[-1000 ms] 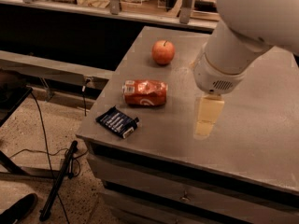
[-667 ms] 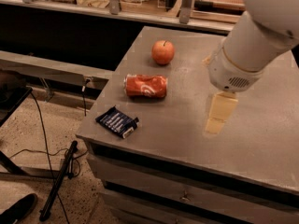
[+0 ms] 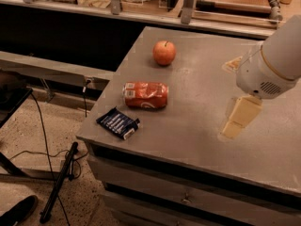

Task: Move coke can near rxbar blueberry

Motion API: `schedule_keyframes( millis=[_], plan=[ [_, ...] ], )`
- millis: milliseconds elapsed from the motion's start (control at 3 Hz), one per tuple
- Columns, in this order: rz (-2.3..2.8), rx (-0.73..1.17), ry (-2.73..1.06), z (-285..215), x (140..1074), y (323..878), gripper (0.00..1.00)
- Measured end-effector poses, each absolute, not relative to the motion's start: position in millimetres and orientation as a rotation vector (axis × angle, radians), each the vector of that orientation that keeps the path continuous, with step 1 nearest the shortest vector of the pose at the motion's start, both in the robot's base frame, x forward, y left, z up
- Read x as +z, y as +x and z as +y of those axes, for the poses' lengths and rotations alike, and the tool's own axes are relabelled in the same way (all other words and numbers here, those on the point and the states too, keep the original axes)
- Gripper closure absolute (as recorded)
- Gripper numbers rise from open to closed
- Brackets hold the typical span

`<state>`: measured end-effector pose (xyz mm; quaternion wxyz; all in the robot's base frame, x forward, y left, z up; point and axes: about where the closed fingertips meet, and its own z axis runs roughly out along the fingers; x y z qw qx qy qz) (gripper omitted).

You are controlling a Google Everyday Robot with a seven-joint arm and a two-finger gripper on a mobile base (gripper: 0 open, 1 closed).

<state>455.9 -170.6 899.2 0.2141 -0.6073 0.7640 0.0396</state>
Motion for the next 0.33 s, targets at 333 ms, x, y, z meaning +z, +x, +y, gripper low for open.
schedule_keyframes(
  millis=[333],
  plan=[
    [2.117,0.127,-1.673,-169.6,900.7,453.8,0.00]
  ],
)
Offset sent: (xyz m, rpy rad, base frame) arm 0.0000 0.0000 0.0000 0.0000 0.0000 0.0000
